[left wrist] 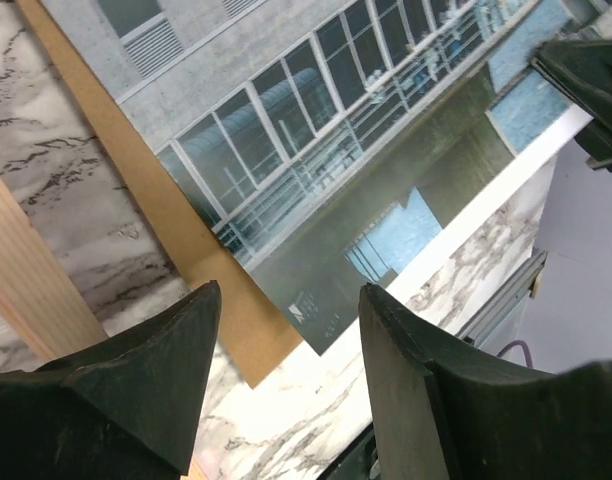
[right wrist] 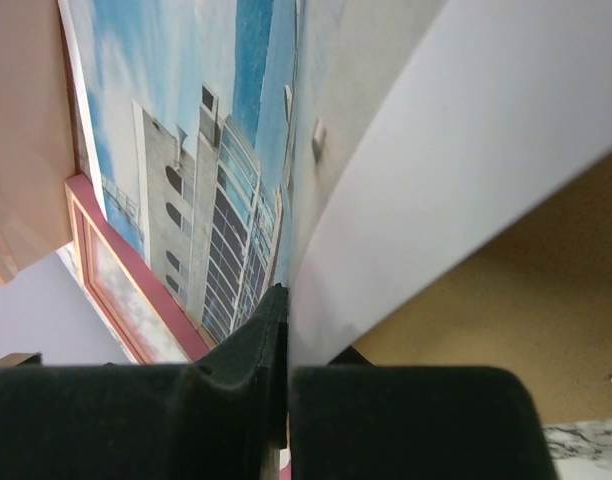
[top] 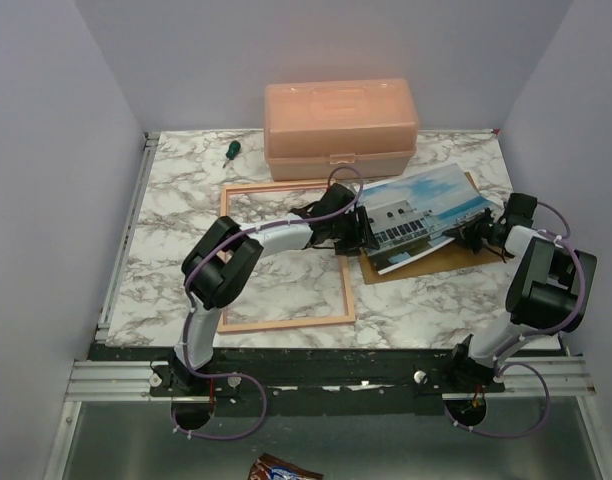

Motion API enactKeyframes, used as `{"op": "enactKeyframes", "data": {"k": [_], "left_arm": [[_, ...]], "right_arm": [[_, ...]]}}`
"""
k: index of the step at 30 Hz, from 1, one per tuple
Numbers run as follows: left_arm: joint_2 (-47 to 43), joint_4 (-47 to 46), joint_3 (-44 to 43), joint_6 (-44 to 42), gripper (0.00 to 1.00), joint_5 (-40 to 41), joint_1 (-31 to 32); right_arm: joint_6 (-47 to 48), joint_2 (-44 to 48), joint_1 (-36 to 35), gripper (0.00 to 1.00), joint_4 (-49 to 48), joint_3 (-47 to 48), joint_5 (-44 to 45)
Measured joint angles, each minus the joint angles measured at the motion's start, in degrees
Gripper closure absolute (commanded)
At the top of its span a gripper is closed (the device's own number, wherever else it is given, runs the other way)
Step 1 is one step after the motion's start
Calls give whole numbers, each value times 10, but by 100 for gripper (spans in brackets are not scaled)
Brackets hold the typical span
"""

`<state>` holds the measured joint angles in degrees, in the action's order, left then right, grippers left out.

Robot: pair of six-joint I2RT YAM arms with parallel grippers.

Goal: Put the photo into the frame
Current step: Pick up the photo at the center of the board.

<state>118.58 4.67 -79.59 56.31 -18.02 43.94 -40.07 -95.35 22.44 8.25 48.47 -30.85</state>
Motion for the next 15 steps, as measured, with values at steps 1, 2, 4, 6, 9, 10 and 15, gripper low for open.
{"op": "enactKeyframes", "data": {"k": [1,2,4,6,9,10,15], "left_arm": [[-5,0,2,-2,39,0,0],[-13,0,4,-5,39,-1,0],[-40,1,12,-13,38,0,0],[-74,1,22,-21,36,-1,0],[-124,0,33,-32,35,0,-3],[-147,-2,36,-35,35,0,-5],[-246,-7,47,-51,34,0,-20]], "right_arm": [[3,4,0,99,7,2,1],[7,8,0,99,14,4,2],[14,17,0,99,27,13,3],[19,29,-1,99,42,23,4],[25,53,-4,99,61,43,4],[26,62,-5,99,69,51,4],[33,101,-11,99,102,93,3]]}}
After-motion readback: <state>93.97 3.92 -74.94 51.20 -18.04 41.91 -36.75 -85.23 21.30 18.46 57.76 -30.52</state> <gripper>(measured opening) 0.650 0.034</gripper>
